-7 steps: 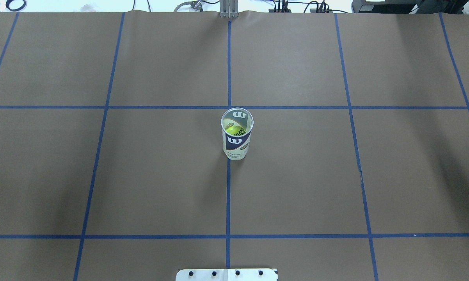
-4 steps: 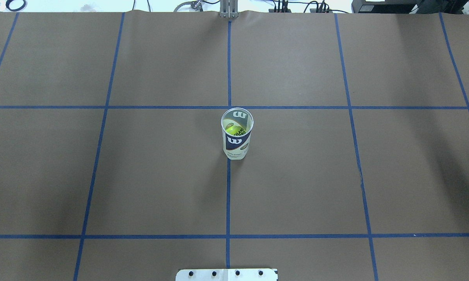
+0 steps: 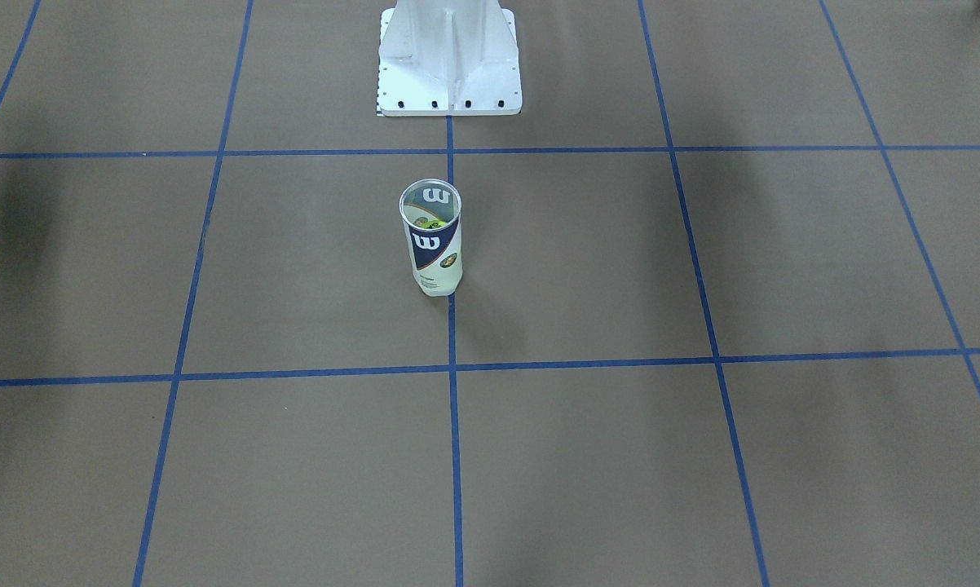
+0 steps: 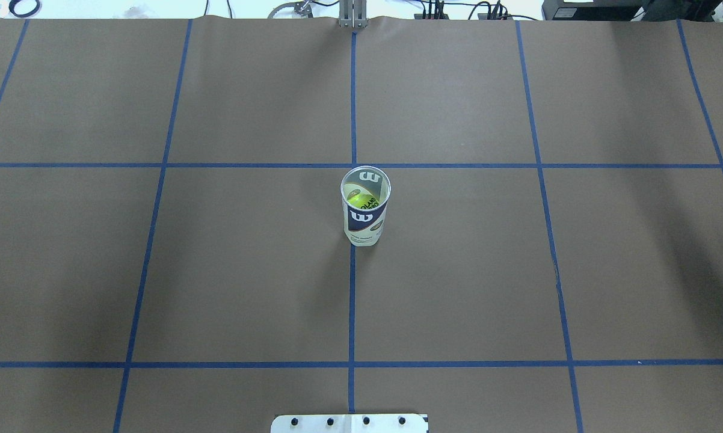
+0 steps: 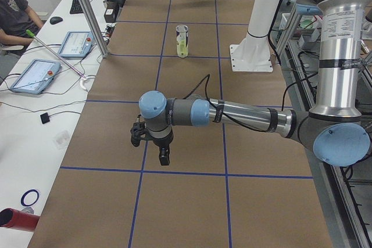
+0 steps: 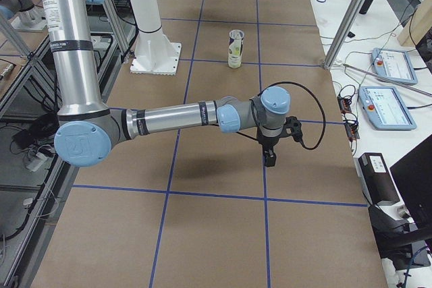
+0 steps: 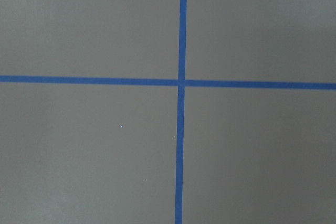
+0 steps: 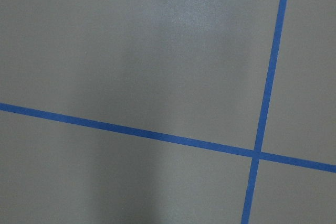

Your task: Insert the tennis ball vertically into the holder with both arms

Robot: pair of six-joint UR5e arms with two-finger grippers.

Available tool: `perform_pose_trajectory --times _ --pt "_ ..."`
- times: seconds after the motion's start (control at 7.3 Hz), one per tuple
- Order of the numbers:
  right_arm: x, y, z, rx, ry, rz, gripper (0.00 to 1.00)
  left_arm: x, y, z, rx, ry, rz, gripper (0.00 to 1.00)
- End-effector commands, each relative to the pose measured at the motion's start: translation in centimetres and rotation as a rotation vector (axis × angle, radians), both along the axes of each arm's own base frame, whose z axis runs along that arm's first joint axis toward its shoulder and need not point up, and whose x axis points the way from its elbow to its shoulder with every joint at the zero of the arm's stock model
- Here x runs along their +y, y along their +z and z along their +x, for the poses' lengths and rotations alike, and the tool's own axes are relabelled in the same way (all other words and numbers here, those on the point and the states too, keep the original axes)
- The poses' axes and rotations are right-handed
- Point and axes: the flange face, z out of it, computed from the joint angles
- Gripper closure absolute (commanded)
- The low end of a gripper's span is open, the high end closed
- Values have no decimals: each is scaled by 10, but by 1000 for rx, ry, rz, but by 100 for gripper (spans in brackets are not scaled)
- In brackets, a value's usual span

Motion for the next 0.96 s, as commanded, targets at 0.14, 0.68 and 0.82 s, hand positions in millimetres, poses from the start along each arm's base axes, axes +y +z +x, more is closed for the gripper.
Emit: perform_pose_trajectory --times 0.14,0.68,0.82 --pt "-1 4 1 6 1 -6 0 -6 -14 10 146 1 50 1" --pt "8 19 12 2 14 -47 0 -13 -36 9 141 3 96 1" --pt "17 26 16 1 20 -60 0 -13 -32 9 142 2 89 1"
